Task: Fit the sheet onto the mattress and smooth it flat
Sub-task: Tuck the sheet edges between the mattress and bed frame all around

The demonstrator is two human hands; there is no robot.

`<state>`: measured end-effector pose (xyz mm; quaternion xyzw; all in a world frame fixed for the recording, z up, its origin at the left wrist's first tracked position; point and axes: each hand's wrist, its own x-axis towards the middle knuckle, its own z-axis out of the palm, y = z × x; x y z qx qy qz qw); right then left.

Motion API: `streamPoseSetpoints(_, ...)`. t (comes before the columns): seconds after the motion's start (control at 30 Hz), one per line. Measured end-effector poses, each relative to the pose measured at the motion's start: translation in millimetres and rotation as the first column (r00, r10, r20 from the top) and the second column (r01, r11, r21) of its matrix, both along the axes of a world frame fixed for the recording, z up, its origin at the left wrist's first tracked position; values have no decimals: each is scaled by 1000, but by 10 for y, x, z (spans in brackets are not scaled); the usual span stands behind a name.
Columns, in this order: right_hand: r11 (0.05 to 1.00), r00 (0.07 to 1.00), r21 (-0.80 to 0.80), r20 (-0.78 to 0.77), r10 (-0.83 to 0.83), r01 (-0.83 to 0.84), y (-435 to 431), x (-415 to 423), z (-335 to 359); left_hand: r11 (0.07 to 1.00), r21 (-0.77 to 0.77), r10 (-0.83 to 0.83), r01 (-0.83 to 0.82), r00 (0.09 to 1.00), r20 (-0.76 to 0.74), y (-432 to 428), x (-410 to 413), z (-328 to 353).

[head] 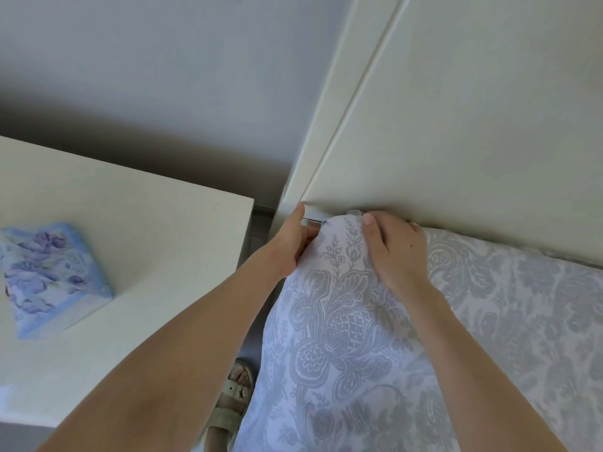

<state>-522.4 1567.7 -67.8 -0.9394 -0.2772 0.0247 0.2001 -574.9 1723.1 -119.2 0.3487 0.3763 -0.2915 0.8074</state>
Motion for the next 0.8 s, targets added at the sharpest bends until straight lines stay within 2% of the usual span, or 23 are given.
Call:
streamPoseSetpoints(0.17,997,995,55,71,-65,61,95,50,-393,996,-19,89,-90,995,-49,22,0,-326)
streamPoseSetpoints(0.3,977,987,153,40,-155,147,120,6,-567,974,-82,204,-212,974,-95,-18,-55,-554)
streamPoseSetpoints(0.37,978,974,118,129,-187,173,158,-34,-619,969,-82,225,-234,969,-102,-40,-37,-605)
streamPoseSetpoints(0.5,959,862,-15,444,-246,281,181,-87,-785,977,-10,209,-213,967,-145,-42,62,-687)
streamPoseSetpoints(0.7,972,872,-76,461,-162,221,192,44,-935,983,113,163,-146,974,-158,59,154,-742)
streamPoseSetpoints(0.8,980,858,1,482,-175,200,176,24,-927,983,140,134,-115,982,-134,46,244,-702)
